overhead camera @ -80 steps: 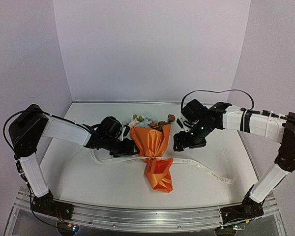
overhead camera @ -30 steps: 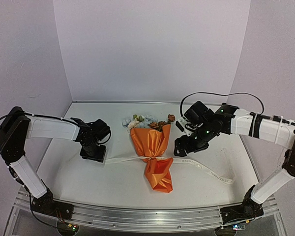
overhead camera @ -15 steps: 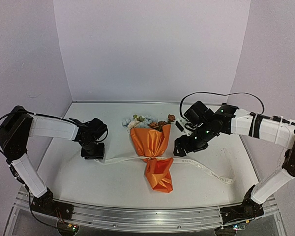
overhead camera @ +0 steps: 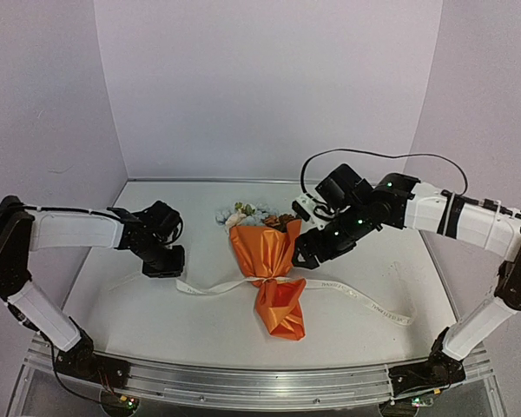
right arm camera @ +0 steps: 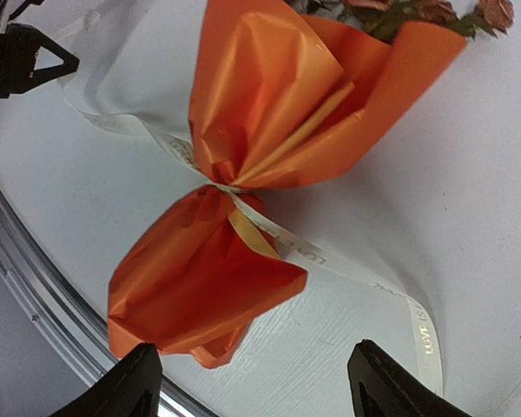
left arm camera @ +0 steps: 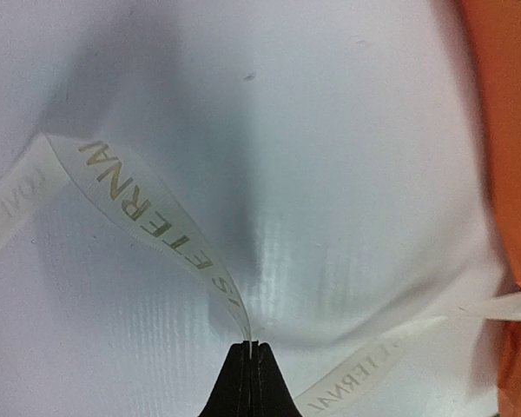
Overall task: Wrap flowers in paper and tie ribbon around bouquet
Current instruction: Cross the half-tied ribbon over the folded bouquet.
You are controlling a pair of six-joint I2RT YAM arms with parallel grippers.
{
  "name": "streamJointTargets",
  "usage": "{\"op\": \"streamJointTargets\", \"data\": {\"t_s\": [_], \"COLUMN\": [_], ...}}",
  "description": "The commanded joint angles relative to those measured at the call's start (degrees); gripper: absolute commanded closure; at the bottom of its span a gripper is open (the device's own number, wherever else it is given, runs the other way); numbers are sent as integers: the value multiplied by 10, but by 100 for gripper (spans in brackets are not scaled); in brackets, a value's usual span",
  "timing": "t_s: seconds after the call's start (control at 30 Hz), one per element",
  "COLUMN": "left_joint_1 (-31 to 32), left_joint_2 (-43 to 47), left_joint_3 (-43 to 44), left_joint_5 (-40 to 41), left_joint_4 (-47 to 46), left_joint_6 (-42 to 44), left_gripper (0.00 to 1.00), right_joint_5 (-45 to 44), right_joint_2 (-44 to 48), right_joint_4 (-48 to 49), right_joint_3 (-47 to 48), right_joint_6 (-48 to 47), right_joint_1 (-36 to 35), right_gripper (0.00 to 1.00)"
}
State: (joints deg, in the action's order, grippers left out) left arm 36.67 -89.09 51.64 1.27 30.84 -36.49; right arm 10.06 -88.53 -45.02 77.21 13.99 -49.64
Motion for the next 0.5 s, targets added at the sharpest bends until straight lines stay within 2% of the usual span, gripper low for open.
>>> {"op": "streamJointTargets", "data": {"t_s": [0.0,0.2,0.47], "left_joint_1": [2,2,2], "left_joint_2": [94,155,171], "left_joint_3": [2,5,-3], "left_joint_5": [-93,-165,-202], "left_joint_4": [-31,-38,-50], "left_joint_6": [38,59,57], "left_gripper": [100,100,100], "right_joint_5": [31,60,91], "right_joint_2": [-46,-148,-286], "right_joint_4": [29,83,134], "right_joint_3": [63,155,272], "right_joint_6": [-54,-95,-66], "right_joint_1": [-32,-81,-113], "right_gripper": [23,21,26]}}
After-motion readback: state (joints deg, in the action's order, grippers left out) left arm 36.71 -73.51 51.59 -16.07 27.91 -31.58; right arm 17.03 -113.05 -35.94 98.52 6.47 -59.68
